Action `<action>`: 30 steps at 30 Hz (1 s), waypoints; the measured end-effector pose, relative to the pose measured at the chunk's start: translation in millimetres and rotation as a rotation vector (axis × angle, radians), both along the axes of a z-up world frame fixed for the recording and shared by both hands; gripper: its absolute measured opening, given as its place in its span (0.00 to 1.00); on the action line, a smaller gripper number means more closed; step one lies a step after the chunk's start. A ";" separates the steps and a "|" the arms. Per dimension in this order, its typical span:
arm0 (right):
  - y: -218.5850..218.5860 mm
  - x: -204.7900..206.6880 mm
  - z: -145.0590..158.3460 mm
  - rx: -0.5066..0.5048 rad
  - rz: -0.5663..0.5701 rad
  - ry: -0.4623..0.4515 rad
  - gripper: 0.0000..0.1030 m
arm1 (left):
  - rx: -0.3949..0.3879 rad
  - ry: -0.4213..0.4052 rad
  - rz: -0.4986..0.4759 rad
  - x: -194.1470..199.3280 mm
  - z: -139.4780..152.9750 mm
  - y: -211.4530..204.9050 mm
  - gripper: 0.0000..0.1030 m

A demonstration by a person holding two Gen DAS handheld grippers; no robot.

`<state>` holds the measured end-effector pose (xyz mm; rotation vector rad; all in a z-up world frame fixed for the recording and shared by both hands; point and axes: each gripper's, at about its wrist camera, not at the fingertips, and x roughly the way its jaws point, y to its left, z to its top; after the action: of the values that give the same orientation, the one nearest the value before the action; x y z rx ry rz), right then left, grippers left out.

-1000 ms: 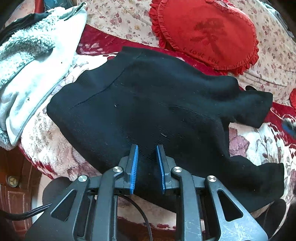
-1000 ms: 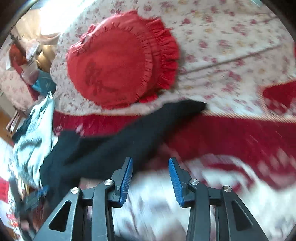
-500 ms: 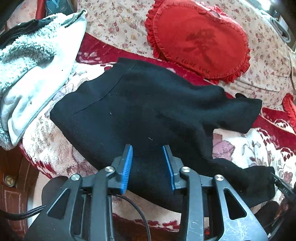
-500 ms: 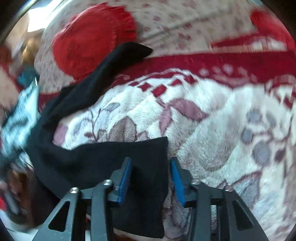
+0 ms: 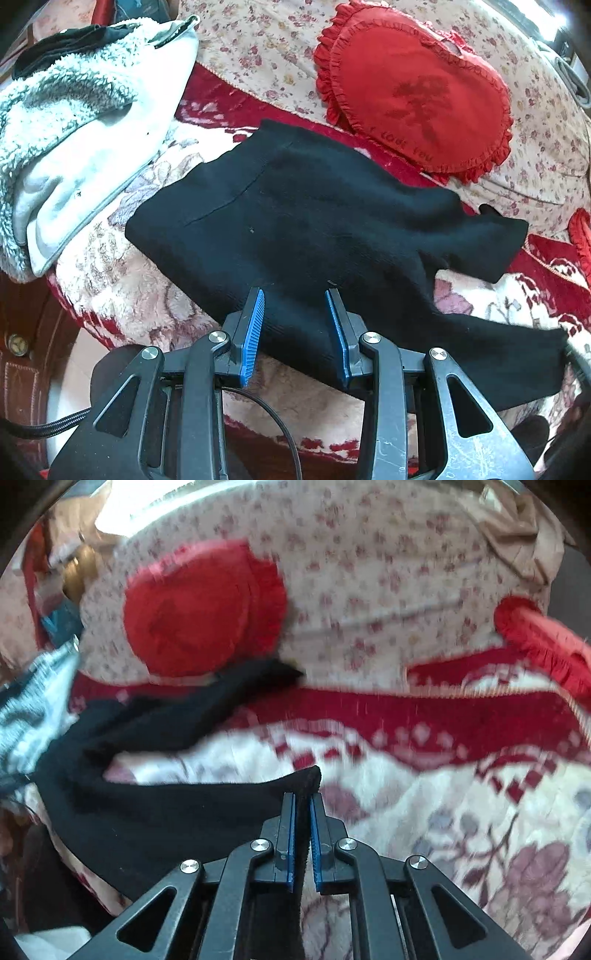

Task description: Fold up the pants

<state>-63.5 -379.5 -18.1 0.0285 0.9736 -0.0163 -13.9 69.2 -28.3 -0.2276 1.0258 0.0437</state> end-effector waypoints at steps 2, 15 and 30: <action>-5.8 0.0 -22.6 -0.029 -0.035 0.084 0.06 | 0.011 0.005 0.005 0.2 -1.8 2.4 0.32; 79.7 49.9 9.7 0.492 0.202 -0.042 0.37 | -0.011 -0.003 0.180 5.9 -6.1 76.0 0.36; 190.0 186.5 -54.7 0.577 0.222 0.092 0.19 | 0.002 0.008 0.138 29.2 -24.5 68.7 0.41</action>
<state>123.0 -189.5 -72.8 0.4527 1.0425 0.4709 15.3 137.9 -52.8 -0.2963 1.0167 0.1708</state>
